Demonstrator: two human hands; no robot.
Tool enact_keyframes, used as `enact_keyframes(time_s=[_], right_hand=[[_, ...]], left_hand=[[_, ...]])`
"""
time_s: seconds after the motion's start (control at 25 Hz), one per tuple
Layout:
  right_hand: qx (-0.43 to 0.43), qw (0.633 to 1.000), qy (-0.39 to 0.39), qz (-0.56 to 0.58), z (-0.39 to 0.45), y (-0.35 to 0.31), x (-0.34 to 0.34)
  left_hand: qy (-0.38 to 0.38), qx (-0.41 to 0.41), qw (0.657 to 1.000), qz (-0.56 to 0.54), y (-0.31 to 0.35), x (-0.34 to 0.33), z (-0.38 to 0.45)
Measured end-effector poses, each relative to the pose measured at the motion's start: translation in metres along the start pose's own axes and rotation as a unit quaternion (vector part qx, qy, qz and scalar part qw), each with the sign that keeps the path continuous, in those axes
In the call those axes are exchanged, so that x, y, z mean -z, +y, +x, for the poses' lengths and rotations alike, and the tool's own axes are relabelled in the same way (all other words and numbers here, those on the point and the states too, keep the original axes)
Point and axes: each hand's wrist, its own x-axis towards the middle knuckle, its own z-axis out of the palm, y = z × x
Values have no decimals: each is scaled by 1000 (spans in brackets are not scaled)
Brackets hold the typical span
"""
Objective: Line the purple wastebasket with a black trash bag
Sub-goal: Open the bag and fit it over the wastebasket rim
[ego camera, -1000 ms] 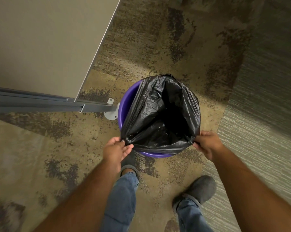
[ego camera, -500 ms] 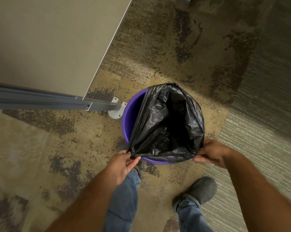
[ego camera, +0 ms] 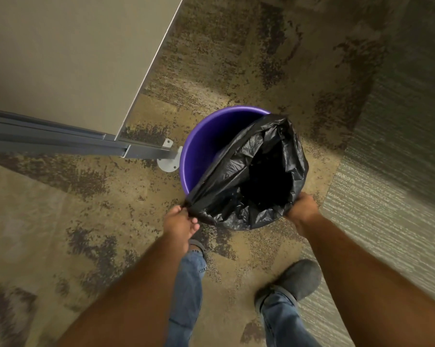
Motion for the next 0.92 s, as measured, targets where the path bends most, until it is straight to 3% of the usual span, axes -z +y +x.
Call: enact_keyframes(time_s=[0.08,0.16,0.24,0.28,0.32,0.4,0.48,0.56,0.64,0.72,0.8,0.92], right_hand=[[-31,999,-15,37,0,-9,8],[25,996,76,-37,-6,-24,27],[181,949,239,-93,-24,-52,41],[290,911,270,-111,-35,-71,41],[396,869,258,-144,-42,-91,36],[528,796,150,-254,-44,-128,17],[553,756,66,-343,-36,-154,2],[550,743,57,-377,-27,-162,-3],[552,727,77,-401,-25,-155,2],[538,719,113,-425,-28,-140,13],[502,744,161,-410,-29,-119,25],[446,787,201,-376,-22,-91,30]], left_hand=[[-31,8,999,-32,17,2,8],[-75,-17,995,-65,35,5,11],[-97,-66,986,-117,51,5,12],[-97,-92,981,-139,58,4,12],[-93,-118,977,-152,65,2,12],[-84,-166,973,-139,71,-1,9],[-79,-209,971,-83,72,-4,2],[-61,-269,961,16,70,-3,-2],[-2,-373,912,169,70,0,-2],[49,-494,811,310,74,2,5],[50,-559,729,393,83,-2,8],[51,-591,684,425,97,-16,19]])
